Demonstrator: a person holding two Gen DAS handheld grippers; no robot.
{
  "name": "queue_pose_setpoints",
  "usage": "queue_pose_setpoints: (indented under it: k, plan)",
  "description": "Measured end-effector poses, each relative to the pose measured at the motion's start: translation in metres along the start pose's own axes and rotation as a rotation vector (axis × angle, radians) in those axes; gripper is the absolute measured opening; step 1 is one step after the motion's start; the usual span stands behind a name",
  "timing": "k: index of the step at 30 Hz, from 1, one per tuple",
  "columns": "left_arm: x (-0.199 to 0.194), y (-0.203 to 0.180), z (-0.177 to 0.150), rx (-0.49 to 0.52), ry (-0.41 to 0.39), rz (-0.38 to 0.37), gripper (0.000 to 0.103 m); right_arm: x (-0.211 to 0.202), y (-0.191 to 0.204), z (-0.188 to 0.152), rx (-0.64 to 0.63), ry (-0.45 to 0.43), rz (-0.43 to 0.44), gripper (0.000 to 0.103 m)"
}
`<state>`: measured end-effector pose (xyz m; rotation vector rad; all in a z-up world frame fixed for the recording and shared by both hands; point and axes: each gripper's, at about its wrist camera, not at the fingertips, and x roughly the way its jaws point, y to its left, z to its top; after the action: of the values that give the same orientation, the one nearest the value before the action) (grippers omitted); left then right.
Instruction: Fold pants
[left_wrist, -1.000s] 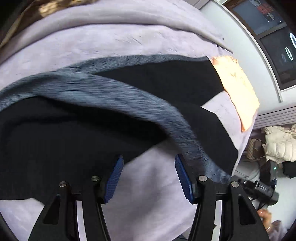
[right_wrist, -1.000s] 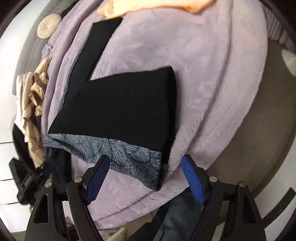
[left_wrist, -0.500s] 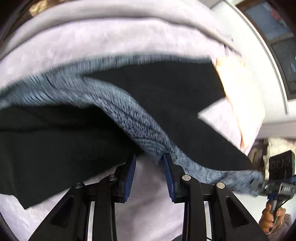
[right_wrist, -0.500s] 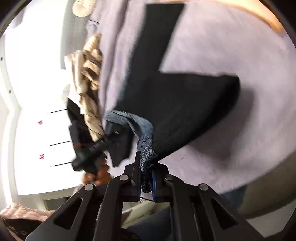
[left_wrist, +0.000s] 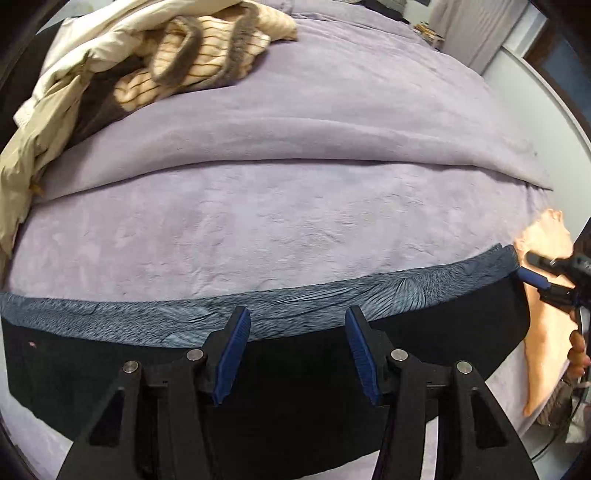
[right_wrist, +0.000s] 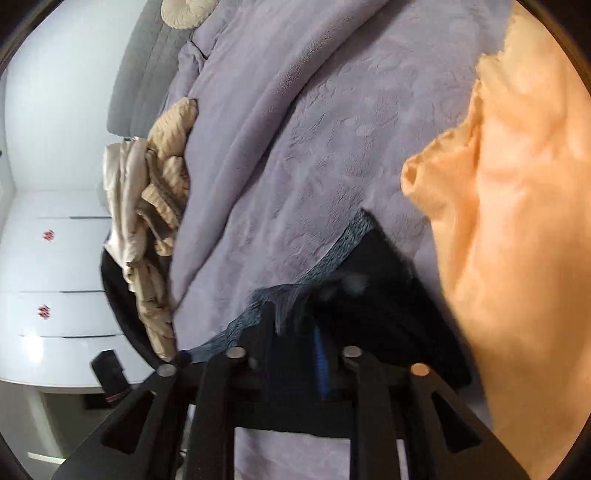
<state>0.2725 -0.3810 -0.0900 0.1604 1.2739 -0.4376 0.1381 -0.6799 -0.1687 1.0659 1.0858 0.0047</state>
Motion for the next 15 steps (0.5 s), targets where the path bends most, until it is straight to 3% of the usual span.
queue_pose_setpoints:
  k: [1,2,3,5,7,8,9,11,15]
  plan:
    - [0.000,0.005,-0.002,-0.004,0.004,0.017,0.055,-0.001,0.008,0.006,-0.042,-0.014,-0.017,0.073]
    - [0.002,0.008,-0.008,-0.002,0.013,0.038,0.055,-0.007,0.016,0.006,-0.085,-0.029,-0.031,0.076]
    - [0.008,0.008,-0.014,0.000,0.021,0.048,0.055,-0.014,0.026,0.005,-0.144,-0.051,-0.063,0.076]
    - [0.015,0.010,-0.025,0.000,0.043,0.065,0.055,-0.025,0.040,0.002,-0.275,-0.098,-0.218,0.076]
    - [0.027,0.011,-0.038,-0.019,0.076,0.065,0.055,-0.022,0.032,0.001,-0.330,-0.059,-0.345,0.069]
    - [0.032,0.010,-0.042,-0.030,0.087,0.064,0.055,-0.017,0.024,0.001,-0.336,-0.019,-0.375,0.057]
    - [0.039,0.010,-0.047,-0.051,0.105,0.065,0.055,-0.007,0.016,0.000,-0.329,0.028,-0.390,0.034]
    - [0.048,0.011,-0.053,-0.080,0.124,0.070,0.055,0.013,0.002,-0.003,-0.302,0.101,-0.418,0.013]
    - [0.058,0.012,-0.051,-0.099,0.112,0.098,0.055,0.008,0.019,0.003,-0.310,0.024,-0.328,0.011]
